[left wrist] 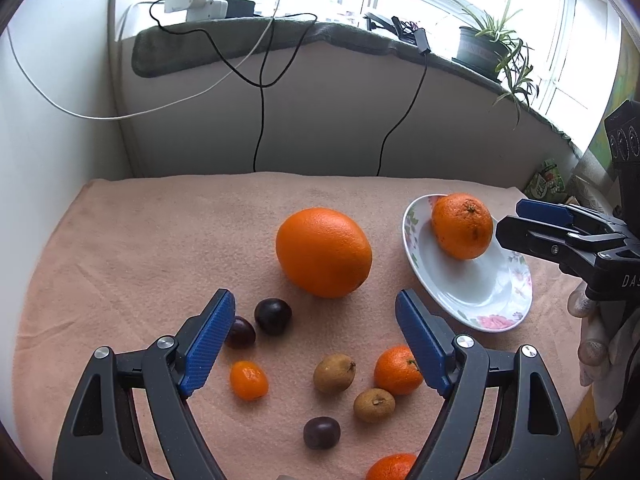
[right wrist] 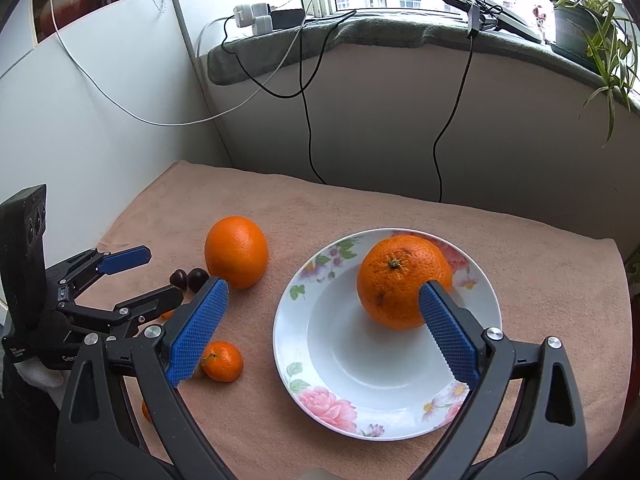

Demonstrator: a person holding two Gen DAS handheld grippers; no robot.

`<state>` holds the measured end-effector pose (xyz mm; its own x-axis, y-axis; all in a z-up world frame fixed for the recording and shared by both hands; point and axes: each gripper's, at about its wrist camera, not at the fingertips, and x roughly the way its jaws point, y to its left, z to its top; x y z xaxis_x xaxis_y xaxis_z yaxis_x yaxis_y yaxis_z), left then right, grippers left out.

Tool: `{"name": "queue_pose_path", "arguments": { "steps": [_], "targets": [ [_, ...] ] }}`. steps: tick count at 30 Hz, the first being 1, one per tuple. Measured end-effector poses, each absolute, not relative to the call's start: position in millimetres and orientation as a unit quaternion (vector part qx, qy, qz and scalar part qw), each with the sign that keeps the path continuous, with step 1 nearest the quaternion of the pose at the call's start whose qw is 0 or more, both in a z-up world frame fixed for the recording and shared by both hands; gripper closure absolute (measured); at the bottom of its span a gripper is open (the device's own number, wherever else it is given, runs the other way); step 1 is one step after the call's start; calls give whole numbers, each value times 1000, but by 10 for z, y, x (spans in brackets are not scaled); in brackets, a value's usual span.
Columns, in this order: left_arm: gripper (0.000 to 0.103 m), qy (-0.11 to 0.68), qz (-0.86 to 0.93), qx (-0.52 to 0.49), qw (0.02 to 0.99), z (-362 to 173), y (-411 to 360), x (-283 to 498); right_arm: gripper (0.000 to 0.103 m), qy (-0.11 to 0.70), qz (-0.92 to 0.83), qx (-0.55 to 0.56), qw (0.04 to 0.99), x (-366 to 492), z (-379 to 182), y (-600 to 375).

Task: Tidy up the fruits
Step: 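Move the right gripper to the oval orange and grasp it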

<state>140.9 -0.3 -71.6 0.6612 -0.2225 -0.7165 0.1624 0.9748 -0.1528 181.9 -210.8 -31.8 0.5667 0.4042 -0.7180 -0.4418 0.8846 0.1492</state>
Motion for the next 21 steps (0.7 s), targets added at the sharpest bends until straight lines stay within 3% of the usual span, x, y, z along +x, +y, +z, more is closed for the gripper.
{"name": "queue_pose_path", "arguments": {
  "steps": [21],
  "targets": [
    [20, 429, -140, -93, 888, -948, 112, 1717, 5, 478, 324, -22, 816, 2454, -683, -1358]
  ]
}}
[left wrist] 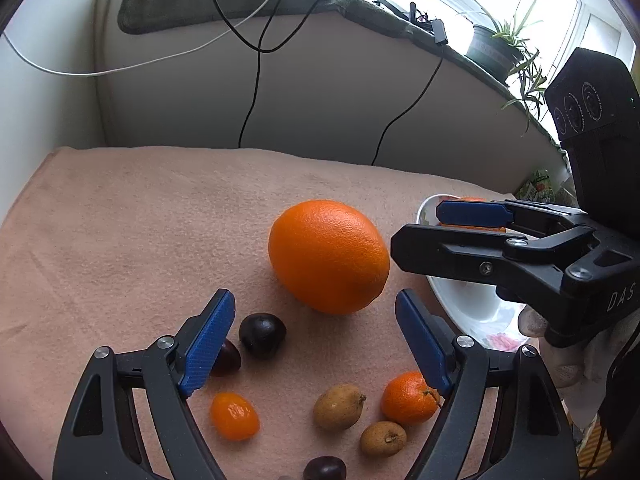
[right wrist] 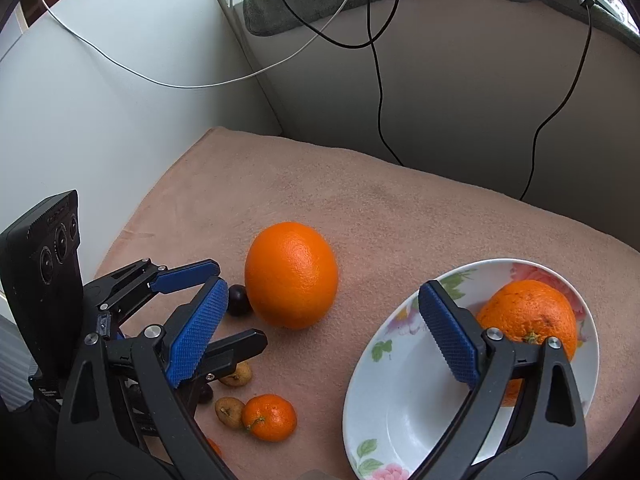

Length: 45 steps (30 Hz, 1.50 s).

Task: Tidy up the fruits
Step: 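Move the right gripper to the oval orange and grasp it, then carry the oval orange with the right gripper over the plate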

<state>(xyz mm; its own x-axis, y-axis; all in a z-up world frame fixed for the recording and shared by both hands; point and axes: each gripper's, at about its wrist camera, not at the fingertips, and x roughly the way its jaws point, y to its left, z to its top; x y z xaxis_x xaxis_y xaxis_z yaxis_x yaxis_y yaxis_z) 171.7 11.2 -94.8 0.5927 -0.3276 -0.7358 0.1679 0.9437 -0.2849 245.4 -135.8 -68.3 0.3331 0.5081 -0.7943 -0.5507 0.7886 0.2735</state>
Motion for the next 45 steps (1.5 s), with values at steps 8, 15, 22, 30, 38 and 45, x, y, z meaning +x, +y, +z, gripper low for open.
{"name": "queue_pose_path", "arguments": {
  "steps": [8, 15, 22, 30, 38, 45],
  "targets": [
    [20, 437, -152, -118, 878, -1027, 139, 1831, 5, 500, 347, -25, 793, 2577, -829, -1161],
    [20, 442, -166, -134, 871, -1061, 159, 1868, 10, 514, 355, -24, 781, 2604, -920, -1087],
    [22, 448, -181, -147, 863, -1063, 138, 1905, 30, 530, 359, -26, 768, 2598, -998, -998],
    [27, 454, -193, -149, 857, -1048, 108, 1930, 33, 530, 358, -29, 768, 2554, -987, -956],
    [34, 453, -198, -139, 858, -1031, 41, 1979, 34, 530, 355, -26, 770, 2549, -958, -971],
    [34, 448, -199, -129, 862, -967, -30, 1936, 34, 523, 355, -22, 775, 2472, -875, -1032]
  ]
}}
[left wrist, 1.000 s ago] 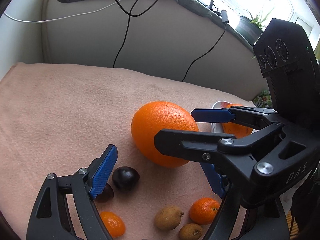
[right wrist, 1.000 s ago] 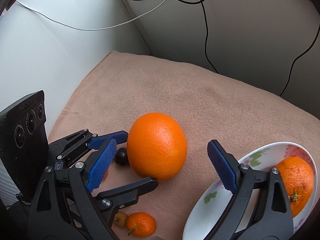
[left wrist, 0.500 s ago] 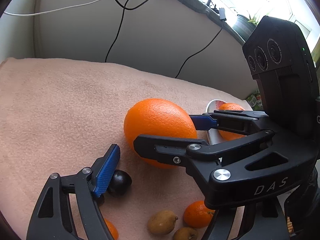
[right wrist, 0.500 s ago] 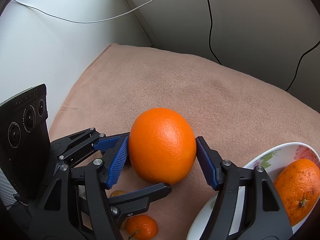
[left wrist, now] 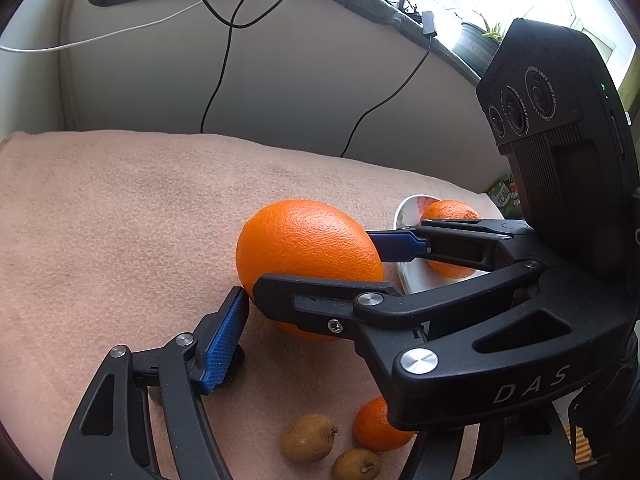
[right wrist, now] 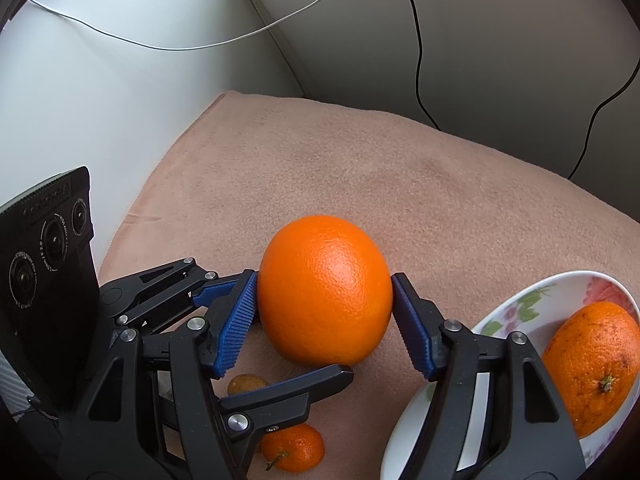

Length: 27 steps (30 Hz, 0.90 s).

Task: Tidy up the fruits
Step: 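Carry the oval orange with the right gripper over the plate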

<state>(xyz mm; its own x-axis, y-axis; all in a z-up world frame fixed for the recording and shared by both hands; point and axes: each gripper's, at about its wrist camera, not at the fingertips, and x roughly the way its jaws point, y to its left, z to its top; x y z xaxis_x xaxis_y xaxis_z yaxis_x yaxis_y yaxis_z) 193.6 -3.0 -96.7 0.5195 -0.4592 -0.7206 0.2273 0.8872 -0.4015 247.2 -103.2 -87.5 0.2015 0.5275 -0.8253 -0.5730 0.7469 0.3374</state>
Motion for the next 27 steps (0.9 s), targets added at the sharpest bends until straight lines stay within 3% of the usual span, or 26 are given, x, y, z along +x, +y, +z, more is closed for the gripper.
{"name": "queue_pose_path", "arguments": {
  "steps": [27],
  "targets": [
    [35, 411, -237, -96, 875, -584, -526, 1410, 34, 477, 335, 9, 812, 1791, -462, -1743]
  ]
}}
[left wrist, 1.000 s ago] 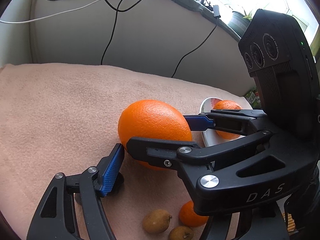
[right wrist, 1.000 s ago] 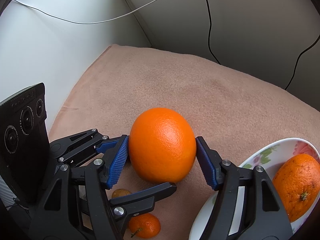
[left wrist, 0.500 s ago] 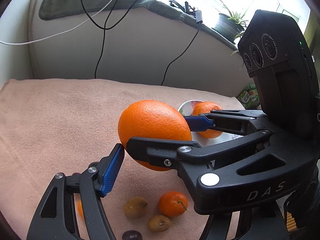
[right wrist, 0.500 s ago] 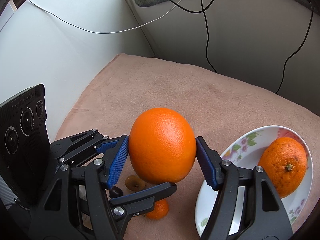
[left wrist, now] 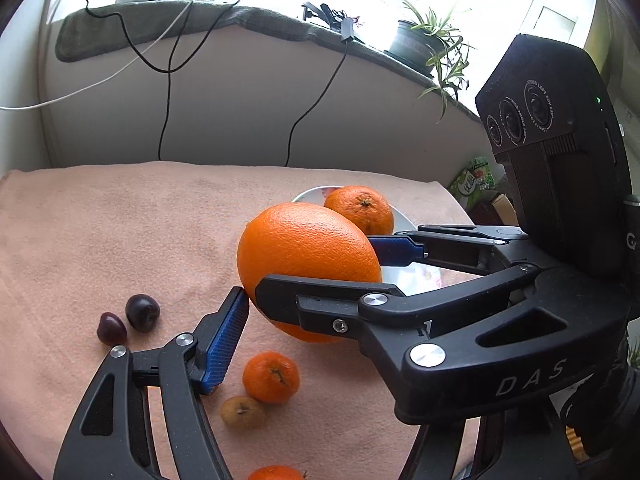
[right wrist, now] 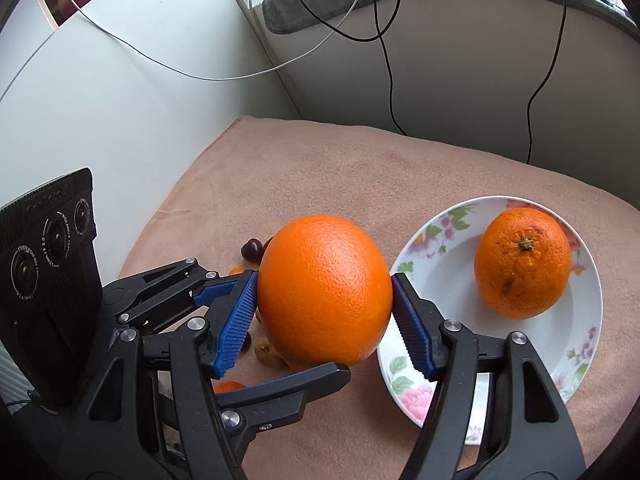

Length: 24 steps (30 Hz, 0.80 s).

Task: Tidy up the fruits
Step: 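Carry the oval orange with the right gripper over the plate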

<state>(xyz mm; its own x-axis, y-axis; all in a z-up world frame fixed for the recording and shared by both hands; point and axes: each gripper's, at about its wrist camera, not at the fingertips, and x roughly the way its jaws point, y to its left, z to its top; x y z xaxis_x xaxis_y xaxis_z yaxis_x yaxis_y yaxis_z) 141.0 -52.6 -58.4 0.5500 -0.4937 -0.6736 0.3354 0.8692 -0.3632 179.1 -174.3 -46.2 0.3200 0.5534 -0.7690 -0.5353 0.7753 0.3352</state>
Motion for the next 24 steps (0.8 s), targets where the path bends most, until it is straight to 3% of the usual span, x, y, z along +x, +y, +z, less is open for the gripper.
{"name": "queue_pose_path", "arguments": {
  "steps": [24],
  "targets": [
    [35, 428, -284, -77, 854, -622, -1198, 1261, 34, 492, 295, 64, 817, 1581, -664, -2456]
  ]
}}
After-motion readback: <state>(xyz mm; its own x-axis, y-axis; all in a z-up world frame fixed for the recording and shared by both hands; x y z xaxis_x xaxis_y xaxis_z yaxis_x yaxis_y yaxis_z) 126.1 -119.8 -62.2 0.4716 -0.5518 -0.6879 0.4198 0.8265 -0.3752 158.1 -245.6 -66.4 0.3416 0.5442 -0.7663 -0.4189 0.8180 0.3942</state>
